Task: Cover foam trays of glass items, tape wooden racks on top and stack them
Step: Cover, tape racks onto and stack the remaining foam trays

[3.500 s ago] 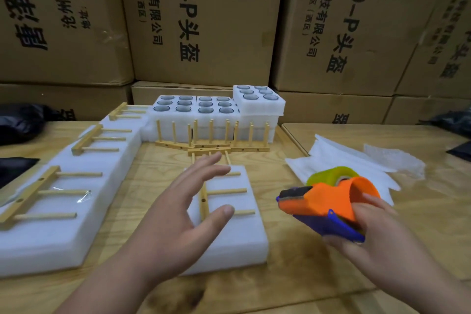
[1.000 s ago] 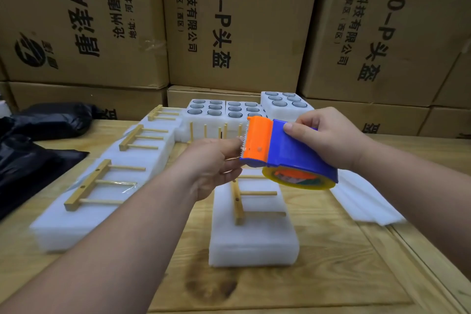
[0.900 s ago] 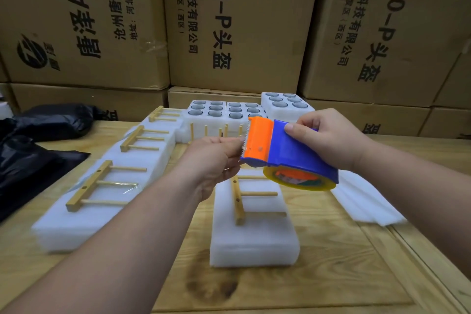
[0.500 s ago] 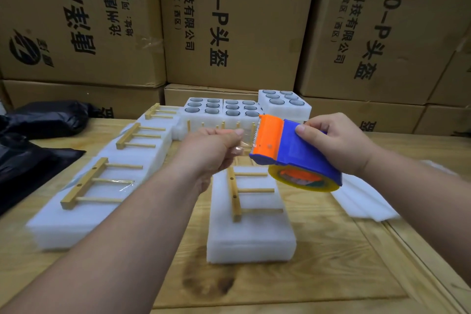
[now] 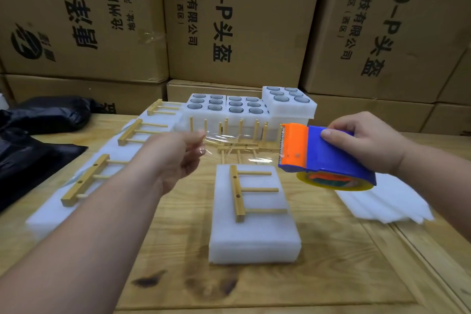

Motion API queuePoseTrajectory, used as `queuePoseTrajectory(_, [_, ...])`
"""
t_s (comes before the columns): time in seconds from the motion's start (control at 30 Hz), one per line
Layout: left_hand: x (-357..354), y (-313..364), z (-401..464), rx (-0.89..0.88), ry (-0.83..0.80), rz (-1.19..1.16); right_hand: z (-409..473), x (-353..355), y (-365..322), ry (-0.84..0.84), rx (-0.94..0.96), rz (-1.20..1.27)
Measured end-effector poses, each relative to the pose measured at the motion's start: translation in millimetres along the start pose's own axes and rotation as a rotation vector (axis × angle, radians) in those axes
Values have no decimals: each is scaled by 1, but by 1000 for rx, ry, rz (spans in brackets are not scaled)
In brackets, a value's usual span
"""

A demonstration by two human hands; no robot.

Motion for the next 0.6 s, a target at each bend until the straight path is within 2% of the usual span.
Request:
queuePoseTrajectory(0.13, [8, -24, 6, 85, 9, -85, 22, 7, -8, -132, -42, -43])
queuePoseTrajectory(0.33, [46, -42, 11, 49, 153, -229, 32, 30, -6, -192, -15, -155])
queuePoseTrajectory(0.6, [33, -81, 24, 275, 62, -289, 42, 35, -11, -304, -28, -197])
Point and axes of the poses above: each hand's wrist, its own z-axis towards the middle knuckle, its own x-axis out of the back of the hand, y = z × x, the point moved 2 cm from there along z, towards the middle knuckle, and after that the axes turned 15 degrees about x, right-handed, at the moved point
